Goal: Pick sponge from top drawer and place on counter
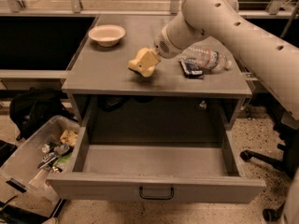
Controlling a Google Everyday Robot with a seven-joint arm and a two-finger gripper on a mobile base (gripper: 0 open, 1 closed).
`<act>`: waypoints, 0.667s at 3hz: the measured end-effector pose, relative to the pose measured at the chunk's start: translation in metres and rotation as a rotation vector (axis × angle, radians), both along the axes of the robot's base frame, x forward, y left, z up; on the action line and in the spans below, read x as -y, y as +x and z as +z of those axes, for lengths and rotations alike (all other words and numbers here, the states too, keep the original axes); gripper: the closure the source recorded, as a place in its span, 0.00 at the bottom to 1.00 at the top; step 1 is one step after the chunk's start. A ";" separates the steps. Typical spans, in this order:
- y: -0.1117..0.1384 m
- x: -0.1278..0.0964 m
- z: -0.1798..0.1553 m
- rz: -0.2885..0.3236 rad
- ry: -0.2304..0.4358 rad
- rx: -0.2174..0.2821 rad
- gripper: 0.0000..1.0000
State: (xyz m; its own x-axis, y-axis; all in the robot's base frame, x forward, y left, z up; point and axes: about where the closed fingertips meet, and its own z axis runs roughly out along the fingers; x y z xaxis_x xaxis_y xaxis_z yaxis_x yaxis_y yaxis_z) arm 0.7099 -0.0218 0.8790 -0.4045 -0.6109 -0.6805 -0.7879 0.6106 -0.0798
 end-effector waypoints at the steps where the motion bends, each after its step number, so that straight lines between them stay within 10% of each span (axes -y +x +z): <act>1: 0.005 -0.012 -0.019 0.065 0.063 -0.054 1.00; 2: 0.007 -0.019 -0.029 0.100 0.097 -0.084 1.00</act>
Offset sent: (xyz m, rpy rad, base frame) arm 0.0105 0.0209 -0.0354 0.1393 0.1121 0.1349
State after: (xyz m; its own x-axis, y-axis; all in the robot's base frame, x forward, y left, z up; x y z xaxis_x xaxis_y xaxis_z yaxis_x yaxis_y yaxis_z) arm 0.7173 -0.0031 0.8499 -0.4029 -0.5841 -0.7046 -0.8467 0.5302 0.0447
